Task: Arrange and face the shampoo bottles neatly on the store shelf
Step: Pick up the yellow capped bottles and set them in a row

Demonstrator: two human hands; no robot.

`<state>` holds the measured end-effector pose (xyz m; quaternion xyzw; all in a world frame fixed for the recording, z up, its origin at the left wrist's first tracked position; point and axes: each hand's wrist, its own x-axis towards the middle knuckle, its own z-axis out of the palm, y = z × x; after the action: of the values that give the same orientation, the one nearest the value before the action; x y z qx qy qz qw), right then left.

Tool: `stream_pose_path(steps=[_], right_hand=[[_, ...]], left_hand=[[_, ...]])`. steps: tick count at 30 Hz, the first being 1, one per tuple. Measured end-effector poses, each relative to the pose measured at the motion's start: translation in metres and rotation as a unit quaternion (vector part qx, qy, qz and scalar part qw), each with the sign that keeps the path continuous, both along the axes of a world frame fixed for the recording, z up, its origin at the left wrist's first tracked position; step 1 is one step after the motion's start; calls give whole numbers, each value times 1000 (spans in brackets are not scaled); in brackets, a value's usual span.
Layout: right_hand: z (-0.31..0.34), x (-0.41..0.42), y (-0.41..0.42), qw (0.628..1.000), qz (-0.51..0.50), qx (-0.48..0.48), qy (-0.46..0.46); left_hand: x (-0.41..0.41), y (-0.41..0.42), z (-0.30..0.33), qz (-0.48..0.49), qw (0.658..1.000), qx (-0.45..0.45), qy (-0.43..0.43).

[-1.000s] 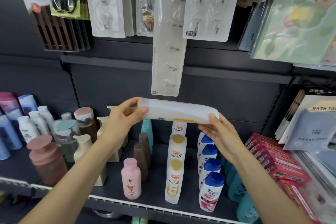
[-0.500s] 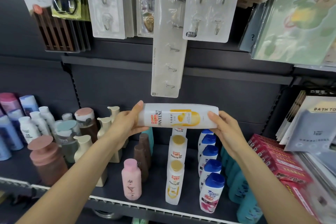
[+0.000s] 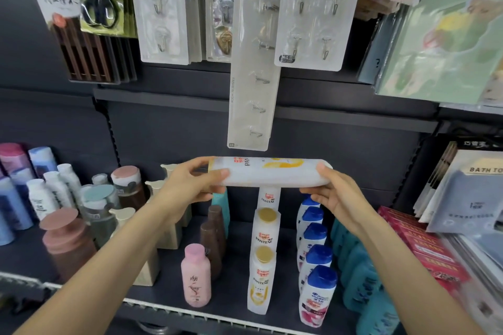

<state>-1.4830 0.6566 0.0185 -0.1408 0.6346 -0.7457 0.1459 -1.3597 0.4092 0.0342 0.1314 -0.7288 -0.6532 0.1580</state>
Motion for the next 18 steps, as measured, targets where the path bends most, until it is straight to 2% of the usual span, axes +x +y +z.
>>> stream_pose_path(steps=[3, 8, 11, 15, 18], right_hand=[[-2, 1, -3, 999, -20, 27, -15], [-9, 1, -6, 994, -41, 88, -54], [-10, 0, -6, 995, -35, 79, -56], [-9, -3, -2, 998, 4, 29, -51], [-13, -3, 0, 998, 48, -7, -39]], left_hand=[[-5, -2, -2, 40, 998, -2, -55], [-8, -2, -4, 62, 994, -15, -92], [-11, -5, -8, 42, 997, 11, -71], [-15, -10, -13, -1, 990, 137, -12], [-18, -14, -16, -20, 988, 151, 2]])
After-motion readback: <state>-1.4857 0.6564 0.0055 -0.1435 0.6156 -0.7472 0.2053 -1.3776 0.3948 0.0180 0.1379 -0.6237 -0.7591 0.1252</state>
